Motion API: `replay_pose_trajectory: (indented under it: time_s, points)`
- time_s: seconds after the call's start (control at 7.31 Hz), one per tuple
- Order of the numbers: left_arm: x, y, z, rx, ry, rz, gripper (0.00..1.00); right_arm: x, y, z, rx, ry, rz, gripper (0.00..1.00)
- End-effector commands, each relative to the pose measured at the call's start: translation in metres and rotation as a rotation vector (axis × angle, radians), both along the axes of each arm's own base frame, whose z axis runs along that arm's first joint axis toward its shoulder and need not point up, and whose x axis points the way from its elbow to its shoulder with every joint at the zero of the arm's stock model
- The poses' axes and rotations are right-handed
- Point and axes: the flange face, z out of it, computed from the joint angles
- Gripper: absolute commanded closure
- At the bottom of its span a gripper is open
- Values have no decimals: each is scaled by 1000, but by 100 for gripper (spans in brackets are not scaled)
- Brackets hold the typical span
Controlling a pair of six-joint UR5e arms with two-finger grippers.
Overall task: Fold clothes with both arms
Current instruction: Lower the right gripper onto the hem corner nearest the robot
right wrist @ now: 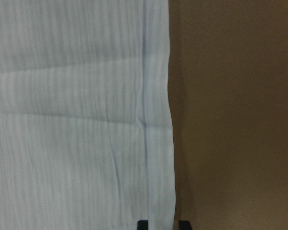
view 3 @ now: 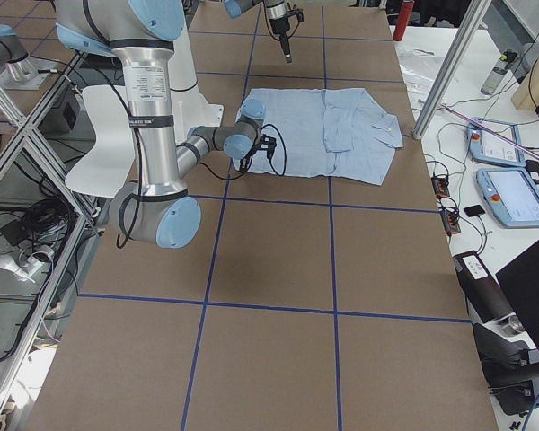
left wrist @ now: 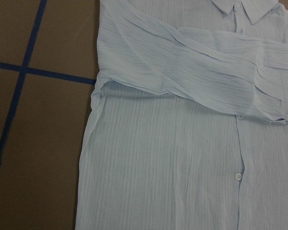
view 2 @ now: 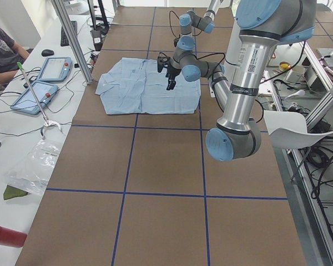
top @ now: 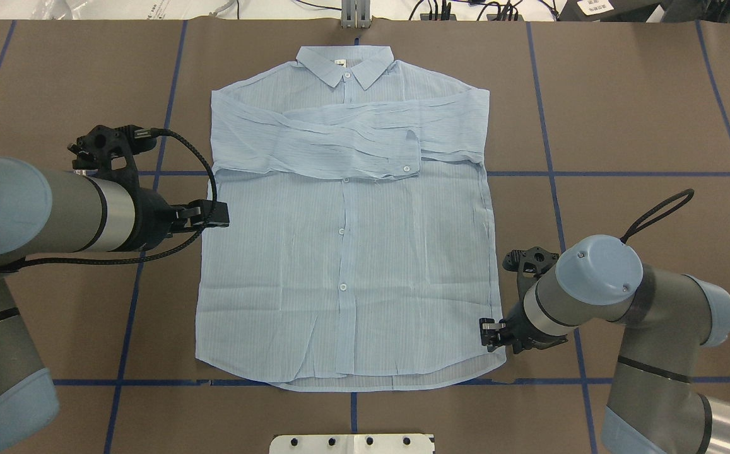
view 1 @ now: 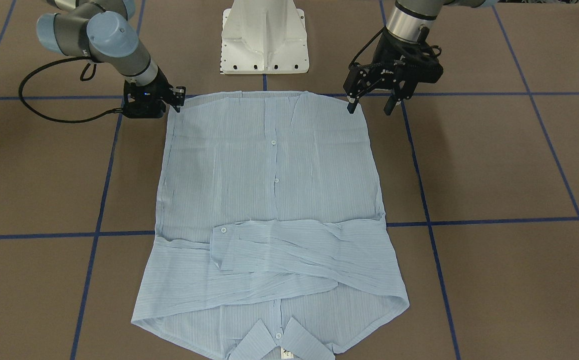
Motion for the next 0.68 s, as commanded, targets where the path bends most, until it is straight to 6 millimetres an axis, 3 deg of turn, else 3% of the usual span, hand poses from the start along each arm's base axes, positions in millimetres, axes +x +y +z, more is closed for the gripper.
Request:
replay_pose_trajectory:
  time_s: [0.0, 0.55]
  points:
    - [0, 0, 0, 0, 0, 0, 5, -2, 1, 4, -2, 8, -4, 46]
    - [0, 0, -1, 0, 1, 1, 5, -2, 1, 6, -4, 12, -6, 50]
